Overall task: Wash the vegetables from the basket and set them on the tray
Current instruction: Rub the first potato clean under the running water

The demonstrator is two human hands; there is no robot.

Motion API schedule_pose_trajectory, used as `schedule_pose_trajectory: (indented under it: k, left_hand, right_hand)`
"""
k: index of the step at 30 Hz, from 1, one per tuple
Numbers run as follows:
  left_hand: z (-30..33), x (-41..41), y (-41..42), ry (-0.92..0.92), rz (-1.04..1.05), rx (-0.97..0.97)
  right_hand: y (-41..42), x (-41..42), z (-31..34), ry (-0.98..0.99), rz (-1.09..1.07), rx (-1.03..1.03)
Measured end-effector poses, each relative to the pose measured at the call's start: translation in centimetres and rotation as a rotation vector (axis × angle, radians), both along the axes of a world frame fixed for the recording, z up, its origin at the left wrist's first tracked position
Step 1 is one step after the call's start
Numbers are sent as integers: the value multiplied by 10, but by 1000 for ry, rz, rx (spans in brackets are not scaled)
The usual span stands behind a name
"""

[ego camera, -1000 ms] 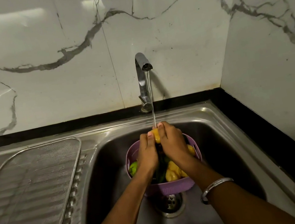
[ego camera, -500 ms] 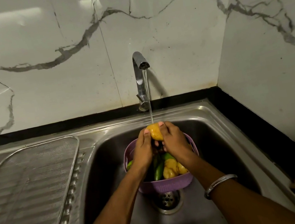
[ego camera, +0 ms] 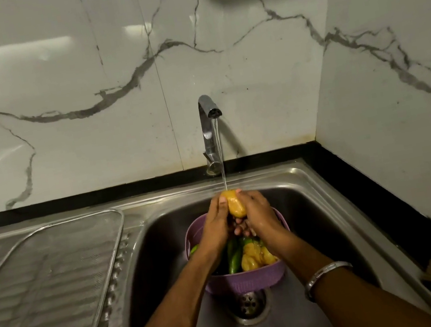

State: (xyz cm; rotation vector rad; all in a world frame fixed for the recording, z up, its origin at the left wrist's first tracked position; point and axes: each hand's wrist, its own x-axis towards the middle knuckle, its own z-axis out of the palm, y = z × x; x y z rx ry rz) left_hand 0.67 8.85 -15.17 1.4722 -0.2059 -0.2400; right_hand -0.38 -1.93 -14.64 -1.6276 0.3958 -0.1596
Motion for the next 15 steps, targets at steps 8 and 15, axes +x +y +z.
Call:
schedule_pose_trajectory:
  k: [8,15]
  left_hand:
    - [-4,6,-2,18,99,10]
    - [-3,8,-3,42,-60,-105]
  right_hand:
    - [2,5,-4,-156,-53,-191]
    - [-1,13,-8,-328,-107,-292]
